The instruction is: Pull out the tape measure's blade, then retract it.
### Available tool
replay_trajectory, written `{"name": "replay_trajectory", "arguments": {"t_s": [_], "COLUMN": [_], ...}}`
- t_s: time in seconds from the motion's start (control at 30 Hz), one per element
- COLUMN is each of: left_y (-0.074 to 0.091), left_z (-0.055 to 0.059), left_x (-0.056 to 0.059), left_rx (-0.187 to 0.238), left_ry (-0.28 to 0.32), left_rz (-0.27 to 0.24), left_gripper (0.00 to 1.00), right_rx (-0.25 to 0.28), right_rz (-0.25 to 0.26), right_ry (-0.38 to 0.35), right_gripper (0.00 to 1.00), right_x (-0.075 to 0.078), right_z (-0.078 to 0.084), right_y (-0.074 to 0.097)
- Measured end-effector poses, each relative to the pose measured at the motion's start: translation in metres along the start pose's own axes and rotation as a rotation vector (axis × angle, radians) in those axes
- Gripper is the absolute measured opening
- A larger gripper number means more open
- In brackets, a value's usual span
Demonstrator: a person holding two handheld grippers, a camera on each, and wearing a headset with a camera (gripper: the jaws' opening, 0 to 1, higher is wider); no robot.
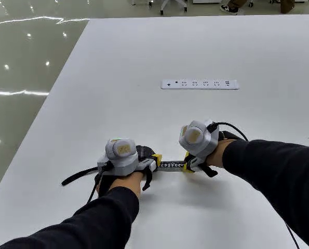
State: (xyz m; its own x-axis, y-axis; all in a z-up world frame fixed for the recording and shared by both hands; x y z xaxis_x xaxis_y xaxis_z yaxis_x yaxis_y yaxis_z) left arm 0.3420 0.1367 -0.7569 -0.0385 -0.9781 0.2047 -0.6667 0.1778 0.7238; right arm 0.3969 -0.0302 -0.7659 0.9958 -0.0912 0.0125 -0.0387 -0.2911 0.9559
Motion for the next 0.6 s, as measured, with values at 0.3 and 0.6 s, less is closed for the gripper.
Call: {"name": "replay_trajectory", "arguments": {"t_s": [0.3,0.6], "left_y": [-0.001,-0.001], "left_z": [0.0,0.0], "left_x": [0.0,-0.001], "left_rx": [-0.001,-0.002], "left_ry": [0.007,0.016], "left_rz": [0.003,0.008], "left_gripper": [0.62,0.62], "right_rx": [0.043,0.059], "right_rz": [-0.005,-0.011], "right_ry": [-0.036,-0.021], "right_gripper": [0.09,0.09], "right_x": [-0.002,0.0], "right_z": [-0.006,-0.017], "right_y": [-0.004,-0.006]}}
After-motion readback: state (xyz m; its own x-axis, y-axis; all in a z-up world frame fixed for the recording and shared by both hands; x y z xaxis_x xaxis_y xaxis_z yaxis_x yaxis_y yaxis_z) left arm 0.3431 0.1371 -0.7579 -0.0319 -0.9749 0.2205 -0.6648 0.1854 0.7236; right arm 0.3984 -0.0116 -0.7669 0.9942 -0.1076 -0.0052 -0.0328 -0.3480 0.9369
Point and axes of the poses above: the centre of the closed fingertips' face, and the gripper's own axes: y roughly backward along the fingers, x roughly to its right, z roughly out of its underside, the point moved 9 cm from there along y, roughly backward along the fingers, and after that the axes turned 9 degrees about -x, right-handed, at the moved point
